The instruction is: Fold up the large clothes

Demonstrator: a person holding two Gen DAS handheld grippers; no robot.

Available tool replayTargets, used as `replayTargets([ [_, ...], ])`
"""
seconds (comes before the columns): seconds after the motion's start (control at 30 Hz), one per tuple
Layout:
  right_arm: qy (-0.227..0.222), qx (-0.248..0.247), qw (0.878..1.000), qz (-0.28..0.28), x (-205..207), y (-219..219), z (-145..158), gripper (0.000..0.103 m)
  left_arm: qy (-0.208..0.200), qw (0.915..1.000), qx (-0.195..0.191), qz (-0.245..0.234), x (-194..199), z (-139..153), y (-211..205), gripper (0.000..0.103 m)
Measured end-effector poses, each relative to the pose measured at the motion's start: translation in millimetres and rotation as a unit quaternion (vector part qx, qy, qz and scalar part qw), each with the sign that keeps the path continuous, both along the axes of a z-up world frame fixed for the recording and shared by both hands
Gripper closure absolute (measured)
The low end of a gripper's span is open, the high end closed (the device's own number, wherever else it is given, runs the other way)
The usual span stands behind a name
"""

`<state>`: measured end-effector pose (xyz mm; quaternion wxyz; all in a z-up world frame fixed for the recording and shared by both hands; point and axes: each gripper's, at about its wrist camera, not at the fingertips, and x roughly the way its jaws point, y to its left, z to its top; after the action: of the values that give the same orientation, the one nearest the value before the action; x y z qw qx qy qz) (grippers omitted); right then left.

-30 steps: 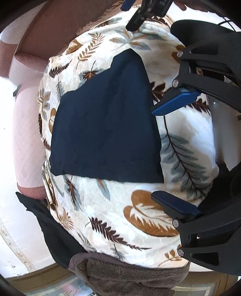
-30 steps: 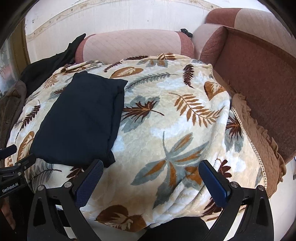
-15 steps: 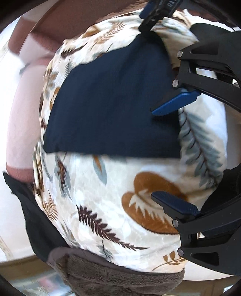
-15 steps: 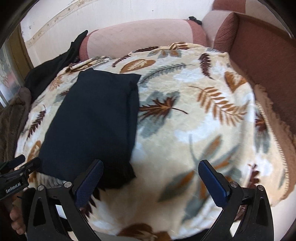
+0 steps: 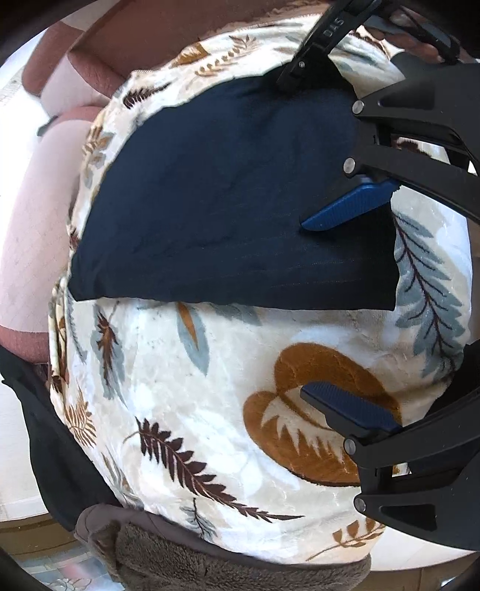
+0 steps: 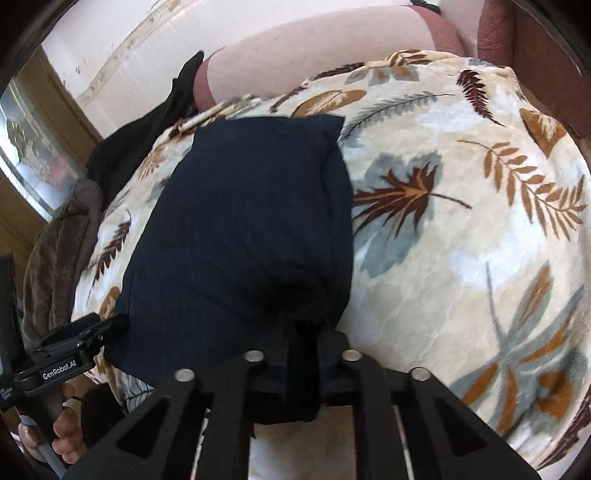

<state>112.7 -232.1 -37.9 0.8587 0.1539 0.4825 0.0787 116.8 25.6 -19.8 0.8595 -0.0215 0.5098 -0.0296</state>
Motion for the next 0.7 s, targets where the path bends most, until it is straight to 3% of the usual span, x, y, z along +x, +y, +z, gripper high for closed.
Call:
replayTargets([
  [0.1,0.013,0.001,1.0,0.009,3.5,-0.6,0.6,0.095,-0.012,0.9999,-0.005,-0.002,6.0,8.9,5.1,0.019],
  [0.13,0.012,-0.002,1.0,0.013,5.5,-0.3,4.4,0.089,-0.018,0.9998,-0.008,-0.002,10.3,12.6,7.8,0.019],
  [0.27,-0.012,0.027,0.999,-0.027,27.5,-14.1,21.3,0.082,-0.024,0.9993,-0.027,0.008,43.8,19.7,18.4,0.019],
  [0.33,-0.022,0.051,0.997,-0.051,46.9,-18.9,24.2,0.069,-0.013,0.9991,-0.038,0.015,65.0,18.7,21.1,0.019],
  [0.43,-0.019,0.084,0.994,-0.069,80.7,-16.8,19.8,0.064,0.013,0.9972,-0.068,0.027,93.4,11.8,21.1,0.019],
  [0.53,-0.001,0.084,0.993,-0.08,107.3,-10.5,9.9,0.062,0.026,0.9963,-0.077,0.027,108.7,4.4,13.5,0.019],
  [0.6,0.002,0.093,0.992,-0.08,119.1,-7.1,4.8,0.062,0.029,0.997,-0.068,0.022,114.3,-1.1,5.8,0.019],
  [0.67,-0.008,0.098,0.992,-0.084,121.9,-6.9,2.6,0.073,0.032,0.9974,-0.062,0.017,116.2,-5.8,1.8,0.019],
  [0.7,-0.011,0.095,0.992,-0.084,123.1,-8.7,2.9,0.091,0.034,0.9975,-0.06,0.014,117.2,-9.3,-1.1,0.019],
])
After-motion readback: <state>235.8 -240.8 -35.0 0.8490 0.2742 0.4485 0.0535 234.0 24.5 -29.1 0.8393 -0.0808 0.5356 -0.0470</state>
